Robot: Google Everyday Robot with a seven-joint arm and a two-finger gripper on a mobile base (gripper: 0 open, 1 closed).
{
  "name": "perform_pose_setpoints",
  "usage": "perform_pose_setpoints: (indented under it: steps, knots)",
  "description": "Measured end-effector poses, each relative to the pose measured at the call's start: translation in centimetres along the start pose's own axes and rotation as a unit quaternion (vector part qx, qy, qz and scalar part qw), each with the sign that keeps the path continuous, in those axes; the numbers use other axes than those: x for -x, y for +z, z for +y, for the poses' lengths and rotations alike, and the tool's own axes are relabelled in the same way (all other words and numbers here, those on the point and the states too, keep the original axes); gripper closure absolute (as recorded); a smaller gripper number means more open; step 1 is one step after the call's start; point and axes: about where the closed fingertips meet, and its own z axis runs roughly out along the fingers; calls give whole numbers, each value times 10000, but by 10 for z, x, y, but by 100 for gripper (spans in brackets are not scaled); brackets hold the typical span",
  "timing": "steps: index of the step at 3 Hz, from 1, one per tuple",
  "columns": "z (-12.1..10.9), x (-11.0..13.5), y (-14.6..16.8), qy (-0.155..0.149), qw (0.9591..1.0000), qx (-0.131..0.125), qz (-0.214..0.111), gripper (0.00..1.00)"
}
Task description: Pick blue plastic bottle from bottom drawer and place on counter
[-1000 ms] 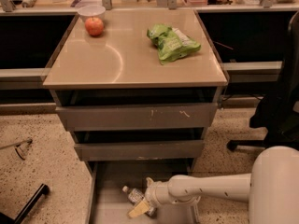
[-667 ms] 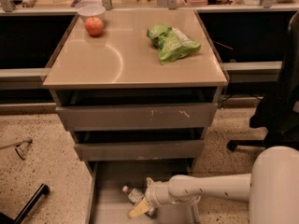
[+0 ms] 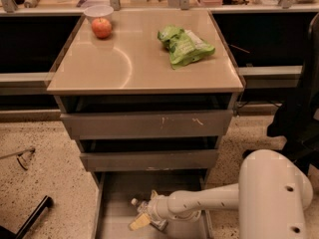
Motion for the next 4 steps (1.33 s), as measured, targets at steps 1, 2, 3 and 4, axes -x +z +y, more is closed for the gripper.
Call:
perform_pose_setpoints:
  steps: [1,2,3,4]
  knots:
    - [-11,-11,26,87,9998,-155,117,0]
    - [-36,-49,45,278,9979,-384,435,0]
    - [-36,-49,46,278,9979,-384,435,0]
    - [-41,-63,49,384,9967,-463,547,0]
